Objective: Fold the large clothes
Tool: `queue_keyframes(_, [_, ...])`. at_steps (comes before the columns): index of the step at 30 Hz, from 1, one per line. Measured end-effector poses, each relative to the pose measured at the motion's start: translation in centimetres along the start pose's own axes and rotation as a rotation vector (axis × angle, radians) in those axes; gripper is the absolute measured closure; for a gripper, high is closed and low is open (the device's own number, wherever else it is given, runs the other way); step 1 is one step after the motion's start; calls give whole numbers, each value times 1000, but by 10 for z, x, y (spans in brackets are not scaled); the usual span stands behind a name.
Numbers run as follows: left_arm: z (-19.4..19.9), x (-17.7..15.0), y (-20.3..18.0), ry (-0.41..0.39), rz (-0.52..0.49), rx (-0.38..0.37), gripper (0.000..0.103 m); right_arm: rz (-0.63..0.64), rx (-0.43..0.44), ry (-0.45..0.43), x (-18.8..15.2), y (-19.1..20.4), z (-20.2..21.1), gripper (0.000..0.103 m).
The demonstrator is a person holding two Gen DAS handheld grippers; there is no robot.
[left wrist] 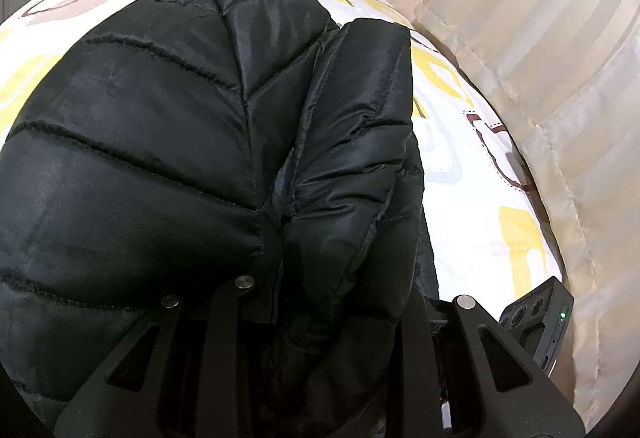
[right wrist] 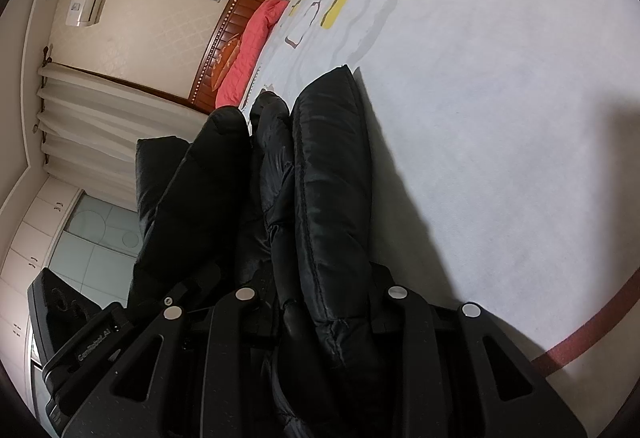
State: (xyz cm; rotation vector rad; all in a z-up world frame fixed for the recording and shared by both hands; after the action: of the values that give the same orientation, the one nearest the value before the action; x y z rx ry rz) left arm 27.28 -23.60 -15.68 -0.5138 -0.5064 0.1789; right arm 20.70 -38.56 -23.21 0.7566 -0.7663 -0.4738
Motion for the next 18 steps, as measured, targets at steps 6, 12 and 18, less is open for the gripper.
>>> queue_keyframes(6, [7,-5,-11,7,-29,5,79,-9,-5,1,0,2,3,71])
queue_keyframes(12, [23,-11,-26,1,-63,4,68,9,-48,-19,1,7,21,59])
queue_keyframes(18, [54,-14,-50,12,-22,-112,41,47,-97,-72,7,18,49,51])
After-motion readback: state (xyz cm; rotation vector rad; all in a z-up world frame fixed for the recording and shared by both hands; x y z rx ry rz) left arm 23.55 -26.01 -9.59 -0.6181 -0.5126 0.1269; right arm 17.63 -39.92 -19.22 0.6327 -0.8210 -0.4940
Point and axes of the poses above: each gripper's, at about its wrist camera, not at the fingertips, and z roughly against the way its jaws point, y to its left, x to its top, the point moved 7 cm from there along -z, roughly the way its jaws point, and after that the axes turned 14 degrees about z, right-handed, at the moved point
